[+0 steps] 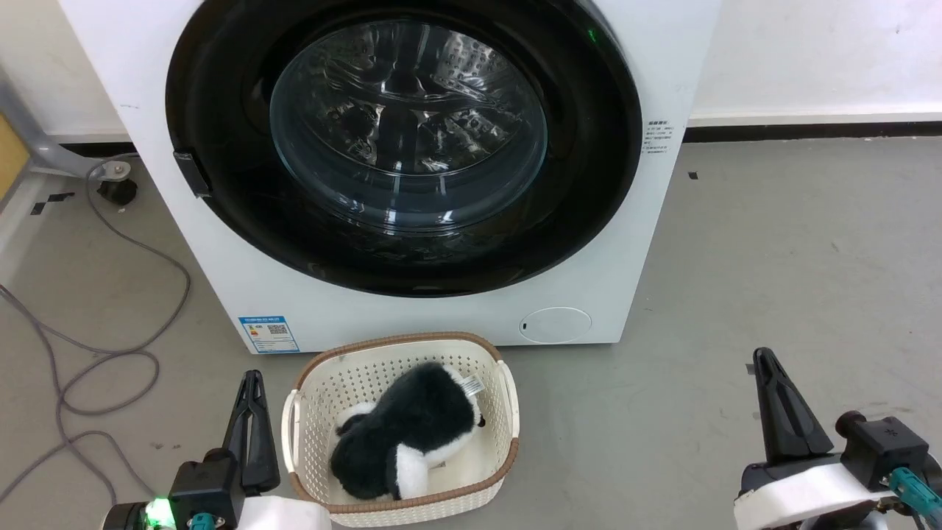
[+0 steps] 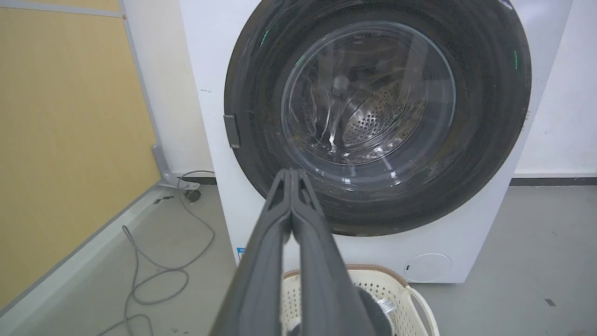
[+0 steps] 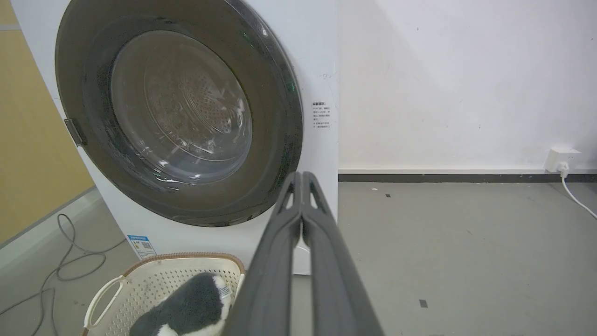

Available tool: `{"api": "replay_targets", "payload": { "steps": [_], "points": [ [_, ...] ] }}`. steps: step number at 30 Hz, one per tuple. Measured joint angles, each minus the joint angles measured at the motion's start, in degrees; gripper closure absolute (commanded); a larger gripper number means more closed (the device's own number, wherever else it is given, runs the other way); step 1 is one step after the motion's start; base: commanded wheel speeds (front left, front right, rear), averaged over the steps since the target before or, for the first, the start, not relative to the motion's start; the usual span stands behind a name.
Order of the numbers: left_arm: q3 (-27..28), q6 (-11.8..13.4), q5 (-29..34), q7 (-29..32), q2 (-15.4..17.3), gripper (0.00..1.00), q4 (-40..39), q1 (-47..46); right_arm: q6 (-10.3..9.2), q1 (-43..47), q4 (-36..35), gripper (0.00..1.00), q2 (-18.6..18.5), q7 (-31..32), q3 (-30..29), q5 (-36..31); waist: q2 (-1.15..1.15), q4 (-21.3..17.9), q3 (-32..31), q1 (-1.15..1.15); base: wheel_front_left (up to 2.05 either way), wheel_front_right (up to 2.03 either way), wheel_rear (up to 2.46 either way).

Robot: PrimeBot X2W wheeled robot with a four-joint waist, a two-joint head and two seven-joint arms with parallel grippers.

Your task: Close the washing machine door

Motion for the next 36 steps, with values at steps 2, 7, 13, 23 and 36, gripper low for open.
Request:
{"api": "replay_targets", "payload": {
  "steps": [2,7,13,23,36],
  "points": [
    [0.0,-0.02,0.0,0.31,-0.01,1.0,0.0,0.0,0.0,0.0,-0.04,1.0,0.0,0.42,0.0,-0.03,0.0,0.06,-0.01,0.0,0.0,0.0,0.0],
    [0.07,-0.43,0.0,0.83,-0.02,1.0,0.0,-0.01,0.0,0.0,-0.27,1.0,0.0,0.99,0.08,-0.4,0.0,0.2,-0.04,0.0,0.0,0.0,0.0],
    [0.13,-0.92,0.0,1.45,-0.03,1.0,-0.01,-0.04,0.0,0.0,-0.67,1.0,0.0,1.52,0.18,-0.79,0.0,0.36,-0.07,0.0,0.0,0.0,0.0],
    [0.24,-1.52,0.01,2.68,-0.07,1.0,-0.01,-0.09,0.0,0.01,-1.36,1.0,0.0,2.68,0.36,-0.98,0.0,0.64,-0.13,0.0,0.0,0.0,0.0],
    [0.38,-2.47,0.26,4.14,-0.14,1.0,-0.02,-0.33,0.0,0.09,-2.22,1.0,0.0,4.39,0.64,-1.46,0.0,0.99,-0.2,0.01,0.0,0.0,0.0]
  ]
}}
